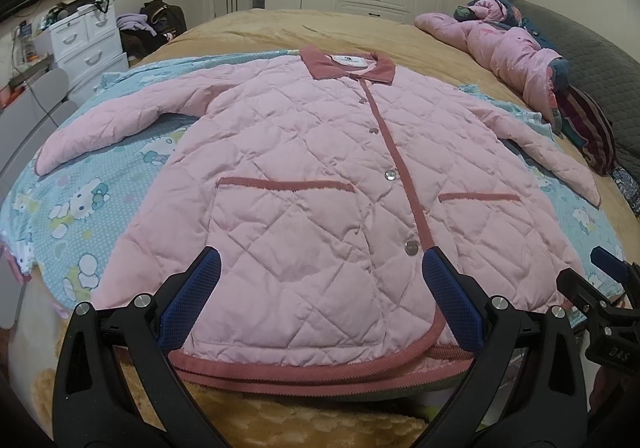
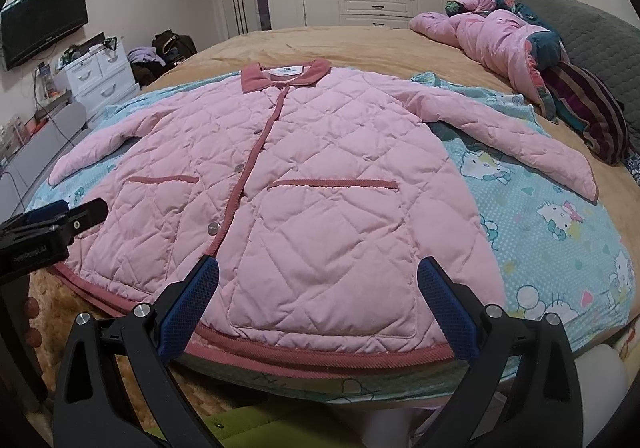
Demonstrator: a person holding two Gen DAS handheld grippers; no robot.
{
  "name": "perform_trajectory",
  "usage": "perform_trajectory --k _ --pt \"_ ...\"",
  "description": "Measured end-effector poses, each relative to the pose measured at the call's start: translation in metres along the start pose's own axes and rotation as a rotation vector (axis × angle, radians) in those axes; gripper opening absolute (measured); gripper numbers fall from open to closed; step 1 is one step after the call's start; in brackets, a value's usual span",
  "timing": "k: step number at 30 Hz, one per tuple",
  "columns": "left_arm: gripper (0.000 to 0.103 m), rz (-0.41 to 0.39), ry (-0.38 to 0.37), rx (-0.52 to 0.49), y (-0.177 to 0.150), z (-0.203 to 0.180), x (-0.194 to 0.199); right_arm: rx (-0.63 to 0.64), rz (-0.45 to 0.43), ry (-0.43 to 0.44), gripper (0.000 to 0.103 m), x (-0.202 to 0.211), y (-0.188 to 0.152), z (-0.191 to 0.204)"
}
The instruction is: Fold large clothes
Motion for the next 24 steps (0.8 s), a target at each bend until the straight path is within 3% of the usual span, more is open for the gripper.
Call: perform_trajectory --k 24 --pt "0.095 -0.012 -0.036 -0.009 0.082 -0.030 -0.051 -0.042 -0.064 0.081 0.099 -0.062 0.087 -0.006"
Point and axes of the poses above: each gripper's, at about its wrist camera, not at the fingertips, and x roughly against the way its jaws point, z to its left, y to its top, the point moved 9 cm from there along -x, roughly the way its jaws point, and after that the axes turned 12 degrees about -z, right-handed, at the moved point
